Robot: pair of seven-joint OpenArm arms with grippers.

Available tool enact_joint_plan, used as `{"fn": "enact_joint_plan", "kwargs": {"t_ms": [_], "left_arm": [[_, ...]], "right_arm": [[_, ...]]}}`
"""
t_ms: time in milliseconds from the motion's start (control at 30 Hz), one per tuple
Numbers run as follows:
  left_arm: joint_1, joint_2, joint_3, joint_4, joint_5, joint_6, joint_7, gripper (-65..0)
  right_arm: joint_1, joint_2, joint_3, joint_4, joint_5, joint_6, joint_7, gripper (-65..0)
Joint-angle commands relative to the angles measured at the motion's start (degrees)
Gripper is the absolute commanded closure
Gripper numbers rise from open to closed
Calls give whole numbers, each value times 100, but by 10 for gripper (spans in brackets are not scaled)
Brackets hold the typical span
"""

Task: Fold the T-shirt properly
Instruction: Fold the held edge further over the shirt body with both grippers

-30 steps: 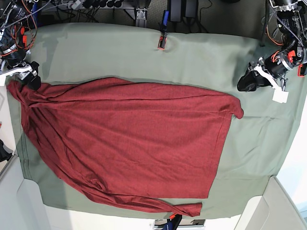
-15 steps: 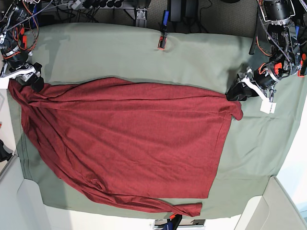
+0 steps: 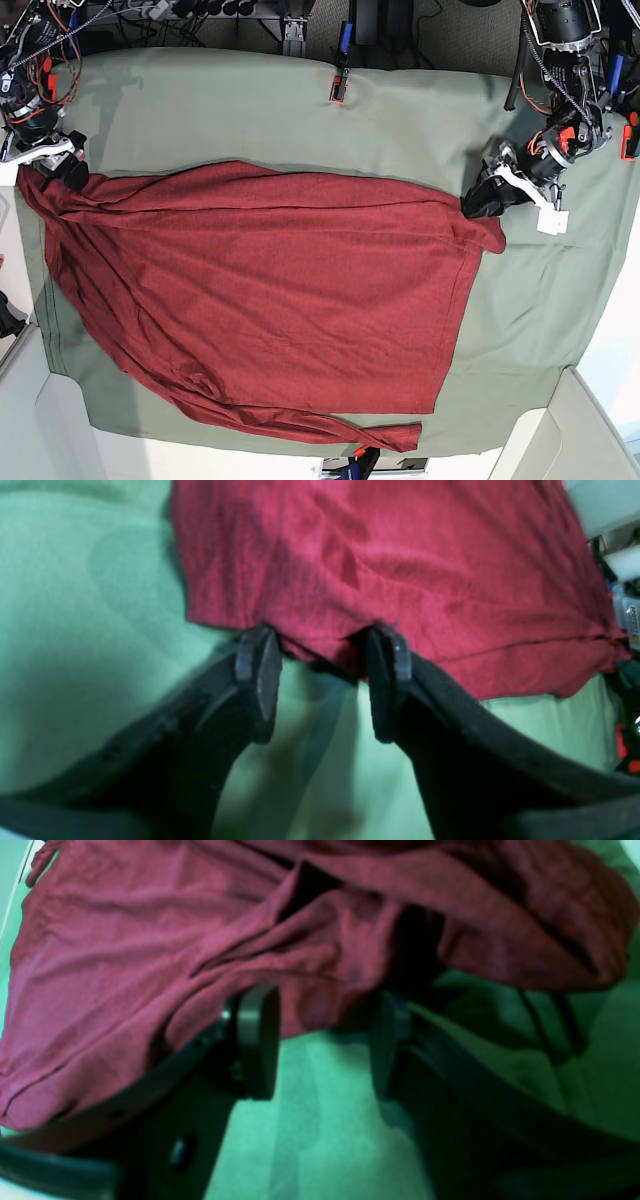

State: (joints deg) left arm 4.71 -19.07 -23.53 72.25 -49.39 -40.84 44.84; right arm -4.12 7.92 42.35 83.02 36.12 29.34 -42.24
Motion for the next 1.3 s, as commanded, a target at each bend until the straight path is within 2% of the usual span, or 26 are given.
{"fn": "enact_joint_plan", "kwargs": {"t_ms": [0, 300, 600, 633, 767, 800, 833, 900, 933, 1100, 1267], "left_arm": [[-90, -61, 7, -92, 168, 84, 81, -317], [-426, -61, 74, -599, 166, 84, 72, -317], [-474, -61, 863, -599, 170, 84, -179, -312], [-474, -61, 887, -599, 173, 84, -225, -285], [-509, -61, 890, -597, 415, 84, -267, -60], [-525, -61, 890, -597, 487, 84, -267, -23], [-538, -63, 887, -597, 557, 84, -264, -2], [-555, -70, 883, -595, 673, 84, -262, 0], [-566, -85, 883, -592, 695, 84, -256, 0], [-518, -273, 710, -415, 673, 84, 72, 0], [-79, -448, 267, 398, 262, 84, 219, 0]], "right_arm": [[61, 94, 15, 107, 74, 44, 142, -284], [61, 92, 13, 107, 70, 46, 173, -284], [92, 92, -15, 105, -20, 44, 289, -284], [92, 92, -46, 105, -39, 44, 310, -284], [92, 94, -262, 103, -337, 42, 483, -283], [92, 94, -334, 103, -426, 42, 522, -257], [92, 94, -407, 103, -527, 42, 564, -200], [92, 92, -531, 103, -737, 42, 623, -43], [92, 92, -568, 103, -800, 42, 623, 0], [74, 122, -542, 133, -796, 46, 503, 0], [46, 291, -435, 275, -332, 48, 365, 0]]}}
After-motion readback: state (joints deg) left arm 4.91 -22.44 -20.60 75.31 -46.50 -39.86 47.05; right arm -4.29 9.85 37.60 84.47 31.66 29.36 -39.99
